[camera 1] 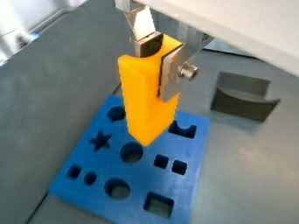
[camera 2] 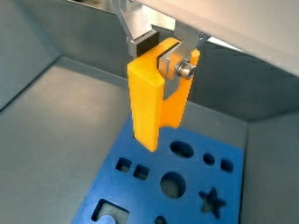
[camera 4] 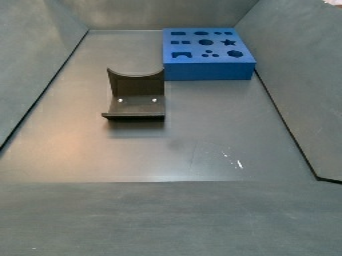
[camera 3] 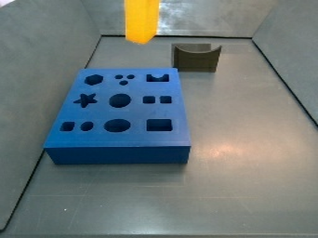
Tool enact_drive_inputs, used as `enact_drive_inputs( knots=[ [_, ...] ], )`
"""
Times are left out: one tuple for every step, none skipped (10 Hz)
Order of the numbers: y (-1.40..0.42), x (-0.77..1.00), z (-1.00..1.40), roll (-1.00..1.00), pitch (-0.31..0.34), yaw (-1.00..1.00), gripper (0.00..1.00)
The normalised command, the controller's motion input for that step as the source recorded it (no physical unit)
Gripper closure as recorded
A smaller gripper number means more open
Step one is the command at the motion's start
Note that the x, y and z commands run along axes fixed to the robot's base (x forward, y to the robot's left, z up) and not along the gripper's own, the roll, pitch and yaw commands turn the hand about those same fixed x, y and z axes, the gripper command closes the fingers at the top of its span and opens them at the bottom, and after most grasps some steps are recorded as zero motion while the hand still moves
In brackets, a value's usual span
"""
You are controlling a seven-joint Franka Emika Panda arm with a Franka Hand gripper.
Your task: Insert the arch object.
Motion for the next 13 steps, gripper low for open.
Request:
enact_drive_inputs(
  knots=[
    [0.33, 0.00, -0.29, 0.00, 0.063, -0.72, 1.00],
    [0.32, 0.05, -0.35, 0.00, 0.099, -0.73, 1.00],
    [0.32, 0.07, -0.34, 0.00, 0.100, -0.72, 1.00],
    [0.28, 0.09, -0.32, 0.00, 0.089, -0.77, 1.00],
    [0.29, 0.09, -0.32, 0.00, 0.084, -0.76, 1.00],
    [0.28, 0.09, -0.31, 0.00, 0.080, -0.76, 1.00],
    [0.29, 0.13, -0.24, 0.00, 0.044, -0.74, 1.00],
    [0.18, 0.19, -0.21, 0.00, 0.029, -0.85, 1.00],
    [0.14, 0.28, -0.12, -0.04, 0.000, -0.87, 1.00],
    [0.18, 0.35, -0.01, -0.16, -0.110, -0.78, 1.00],
    [0.19, 0.31, -0.01, -0.21, -0.214, -0.73, 1.00],
    [0.09, 0.15, -0.12, -0.16, -0.249, -0.83, 1.00],
    [0.03, 0.06, -0.18, -0.13, -0.257, -0.89, 1.00]
  ],
)
